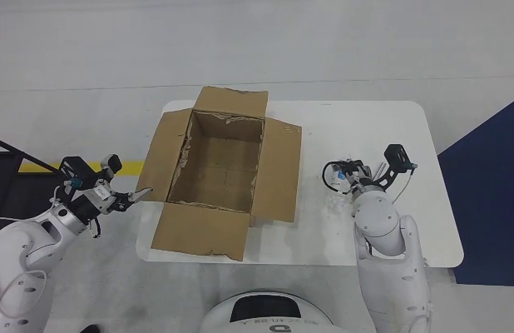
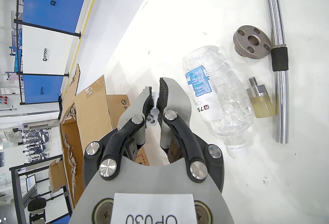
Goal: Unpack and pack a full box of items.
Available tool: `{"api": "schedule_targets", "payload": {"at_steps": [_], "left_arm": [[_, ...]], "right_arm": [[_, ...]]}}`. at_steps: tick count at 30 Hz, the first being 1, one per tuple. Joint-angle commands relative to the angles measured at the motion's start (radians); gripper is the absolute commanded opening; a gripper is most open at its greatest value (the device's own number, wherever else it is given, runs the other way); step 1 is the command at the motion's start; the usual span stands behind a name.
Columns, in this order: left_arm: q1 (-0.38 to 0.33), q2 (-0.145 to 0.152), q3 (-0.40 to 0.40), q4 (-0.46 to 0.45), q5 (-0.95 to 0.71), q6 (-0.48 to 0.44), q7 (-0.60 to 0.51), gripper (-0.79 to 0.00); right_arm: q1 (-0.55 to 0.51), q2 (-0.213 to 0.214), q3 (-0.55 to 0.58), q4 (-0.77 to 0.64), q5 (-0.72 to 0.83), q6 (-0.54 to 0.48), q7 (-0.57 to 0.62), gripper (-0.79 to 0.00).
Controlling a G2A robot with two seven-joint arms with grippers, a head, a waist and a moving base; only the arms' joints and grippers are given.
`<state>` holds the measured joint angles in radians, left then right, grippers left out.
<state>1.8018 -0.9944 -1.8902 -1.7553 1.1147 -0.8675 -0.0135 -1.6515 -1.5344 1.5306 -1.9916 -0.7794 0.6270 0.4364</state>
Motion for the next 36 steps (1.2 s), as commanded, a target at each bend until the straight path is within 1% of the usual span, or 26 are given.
{"api": "schedule_targets", "payload": {"at_steps": [1, 30, 33, 36], "left_arm": [[0.0, 0.0, 0.0, 0.0, 0.0, 0.0, 0.0, 0.0], [0.0, 0.0, 0.0, 0.0, 0.0, 0.0, 0.0, 0.0], [0.0, 0.0, 0.0, 0.0, 0.0, 0.0, 0.0, 0.0], [0.0, 0.0, 0.0, 0.0, 0.0, 0.0, 0.0, 0.0]], "right_arm": [[0.0, 0.0, 0.0, 0.0, 0.0, 0.0, 0.0, -0.785], [0.0, 0.0, 0.0, 0.0, 0.0, 0.0, 0.0, -0.785], [0.005, 0.001, -0.035, -0.021, 0.009, -0.059, 0.008, -0.785], [0.038, 0.003, -0.121, -0.05, -0.025, -0.108, 0.061, -0.785]]}}
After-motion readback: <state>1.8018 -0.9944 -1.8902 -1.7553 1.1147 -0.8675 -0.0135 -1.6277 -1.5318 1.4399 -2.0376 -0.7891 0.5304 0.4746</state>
